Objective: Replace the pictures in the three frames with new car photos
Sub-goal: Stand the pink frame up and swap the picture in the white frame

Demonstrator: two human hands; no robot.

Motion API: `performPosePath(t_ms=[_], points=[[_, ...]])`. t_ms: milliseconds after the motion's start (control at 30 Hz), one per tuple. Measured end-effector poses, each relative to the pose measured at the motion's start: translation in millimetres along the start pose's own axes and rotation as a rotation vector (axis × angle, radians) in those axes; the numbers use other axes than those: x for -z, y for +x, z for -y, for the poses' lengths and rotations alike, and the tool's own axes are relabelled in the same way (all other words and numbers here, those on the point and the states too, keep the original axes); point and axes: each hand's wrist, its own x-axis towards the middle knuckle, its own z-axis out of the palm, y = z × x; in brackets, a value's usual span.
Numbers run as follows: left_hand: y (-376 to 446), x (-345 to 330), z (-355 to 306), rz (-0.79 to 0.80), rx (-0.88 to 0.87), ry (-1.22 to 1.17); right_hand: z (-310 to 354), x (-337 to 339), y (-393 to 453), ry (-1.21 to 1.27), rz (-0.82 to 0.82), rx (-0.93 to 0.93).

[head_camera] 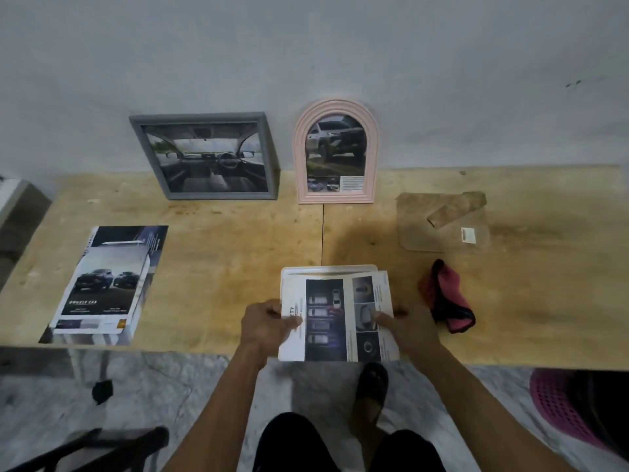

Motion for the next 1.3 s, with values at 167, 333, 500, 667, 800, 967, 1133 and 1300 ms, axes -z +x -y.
performPosePath(t_ms=[167, 333, 500, 667, 800, 967, 1133, 1300], points=[[8, -8, -7, -0.110, -0.073, 0.175, -2, -9, 30, -0.217, -0.004, -0.074], [23, -11, -5, -0.092, -0.088, 0.367, 3, -19, 41, -0.339, -0.111, -0.035], [25, -14, -2, -0.152, -0.134, 0.505, 1, -26, 44, -0.464, -0.219, 0.039], [36, -16, 6, -0.111, -0.175, 0.477, -8, -29, 46, -0.546, -0.249, 0.050], [44, -17, 7, -0.084, -0.202, 0.446, -15, -31, 49, -0.500, -0.237, 0.047], [51, -18, 6, -0.072, -0.225, 0.476, -20, -37, 46, -0.494, -0.225, 0.081], [50, -18, 11, -0.048, -0.307, 0.592, -28, -41, 43, -0.520, -0.226, 0.087], [48, -13, 12, 0.019, -0.355, 0.701, -29, -43, 42, -0.510, -0.249, 0.091]])
